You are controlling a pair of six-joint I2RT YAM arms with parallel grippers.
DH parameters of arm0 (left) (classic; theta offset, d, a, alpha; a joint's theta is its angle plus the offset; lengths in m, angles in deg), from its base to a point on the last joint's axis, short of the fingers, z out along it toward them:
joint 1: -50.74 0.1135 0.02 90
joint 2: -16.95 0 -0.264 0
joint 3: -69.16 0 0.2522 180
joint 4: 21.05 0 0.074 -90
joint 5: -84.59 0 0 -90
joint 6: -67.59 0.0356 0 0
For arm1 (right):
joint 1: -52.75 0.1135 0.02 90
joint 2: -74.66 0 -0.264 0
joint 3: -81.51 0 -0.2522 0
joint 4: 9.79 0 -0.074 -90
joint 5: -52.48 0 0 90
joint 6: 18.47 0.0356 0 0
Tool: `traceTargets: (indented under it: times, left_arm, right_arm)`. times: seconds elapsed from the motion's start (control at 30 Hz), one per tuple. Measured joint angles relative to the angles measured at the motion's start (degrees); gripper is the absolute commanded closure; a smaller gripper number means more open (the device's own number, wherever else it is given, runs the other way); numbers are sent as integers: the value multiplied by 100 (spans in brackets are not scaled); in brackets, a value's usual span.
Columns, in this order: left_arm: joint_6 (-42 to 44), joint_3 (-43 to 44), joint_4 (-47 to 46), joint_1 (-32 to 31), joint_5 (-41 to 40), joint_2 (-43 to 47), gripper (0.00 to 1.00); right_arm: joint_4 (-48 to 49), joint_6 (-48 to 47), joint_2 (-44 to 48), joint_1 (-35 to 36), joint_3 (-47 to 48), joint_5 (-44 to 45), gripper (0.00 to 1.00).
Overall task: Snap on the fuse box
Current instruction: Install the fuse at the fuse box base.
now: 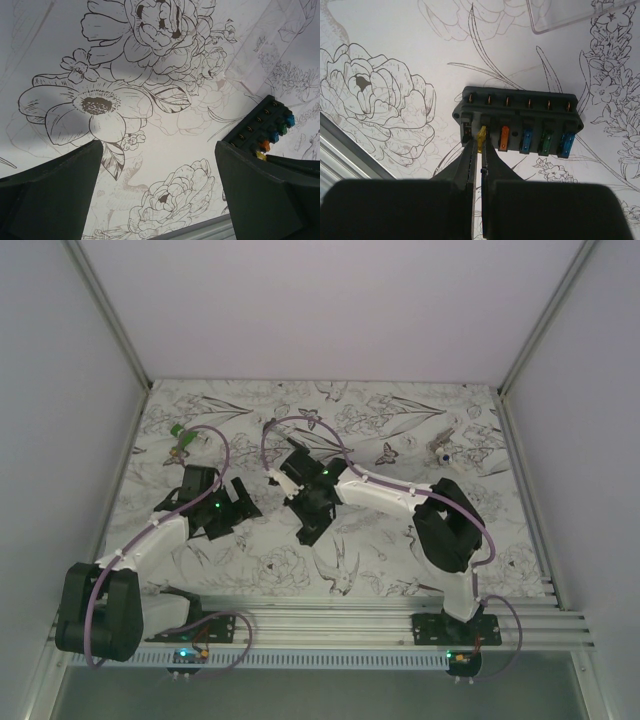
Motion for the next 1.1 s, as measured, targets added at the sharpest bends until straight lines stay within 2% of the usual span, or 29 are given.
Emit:
traceTargets:
  times: [1.1]
  left_arm:
    - [0,0,-20,4,85,-20,0]
  right_arm:
    - [81,129,-50,-63,-81,-105,100]
